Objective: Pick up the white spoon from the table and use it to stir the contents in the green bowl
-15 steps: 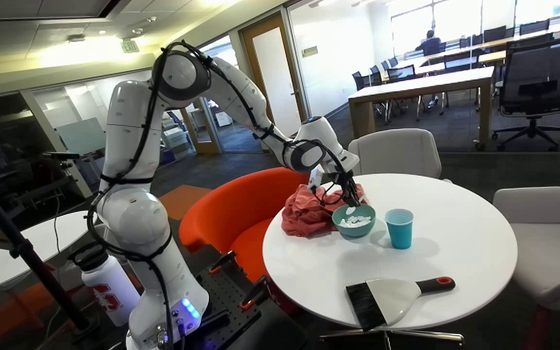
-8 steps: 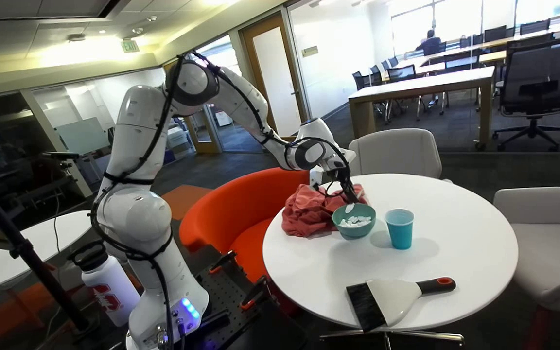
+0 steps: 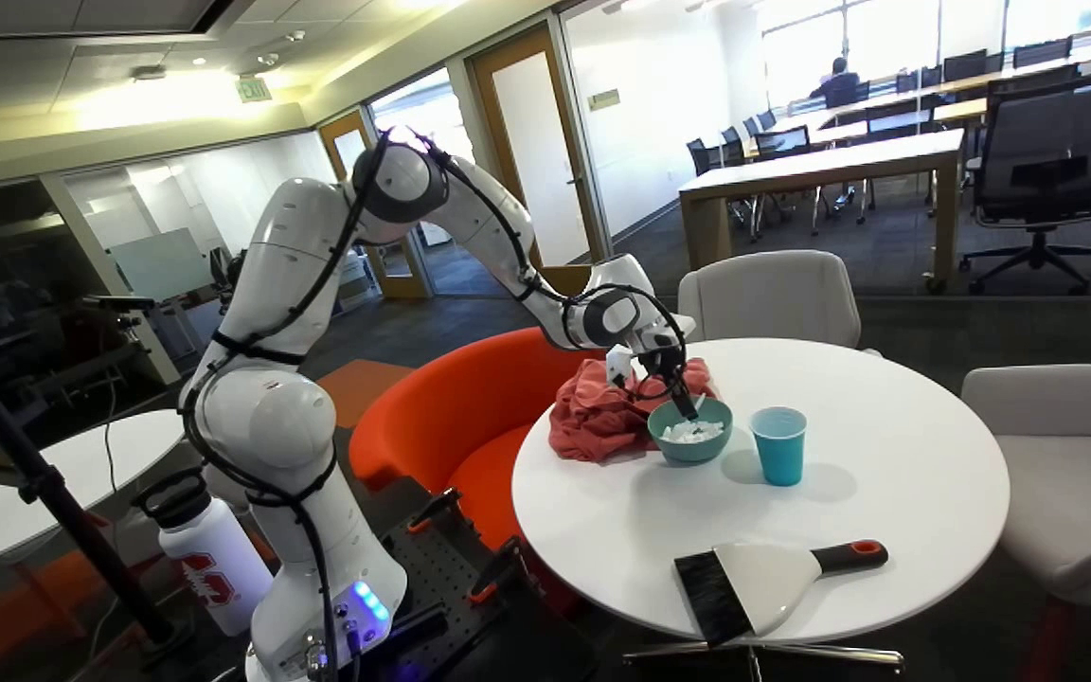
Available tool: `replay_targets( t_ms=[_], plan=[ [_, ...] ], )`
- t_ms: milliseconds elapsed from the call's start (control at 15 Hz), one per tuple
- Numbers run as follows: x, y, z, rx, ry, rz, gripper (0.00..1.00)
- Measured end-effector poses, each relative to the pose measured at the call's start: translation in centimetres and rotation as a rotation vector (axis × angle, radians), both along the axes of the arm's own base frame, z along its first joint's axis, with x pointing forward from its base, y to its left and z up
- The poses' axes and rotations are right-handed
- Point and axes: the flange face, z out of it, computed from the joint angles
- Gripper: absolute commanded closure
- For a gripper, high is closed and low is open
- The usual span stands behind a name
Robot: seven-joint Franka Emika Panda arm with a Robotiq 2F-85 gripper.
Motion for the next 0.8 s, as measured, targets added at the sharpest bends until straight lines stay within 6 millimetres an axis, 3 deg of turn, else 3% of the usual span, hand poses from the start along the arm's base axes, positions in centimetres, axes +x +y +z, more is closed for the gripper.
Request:
replay_targets(
  t_ms=[533, 800],
  plan=[
    [0.1, -2.3, 0.6, -0.087, 0.007, -0.038, 0.97],
    [0.9, -2.2, 0.2, -0.119, -0.008, -0.058, 0.97]
  ],
)
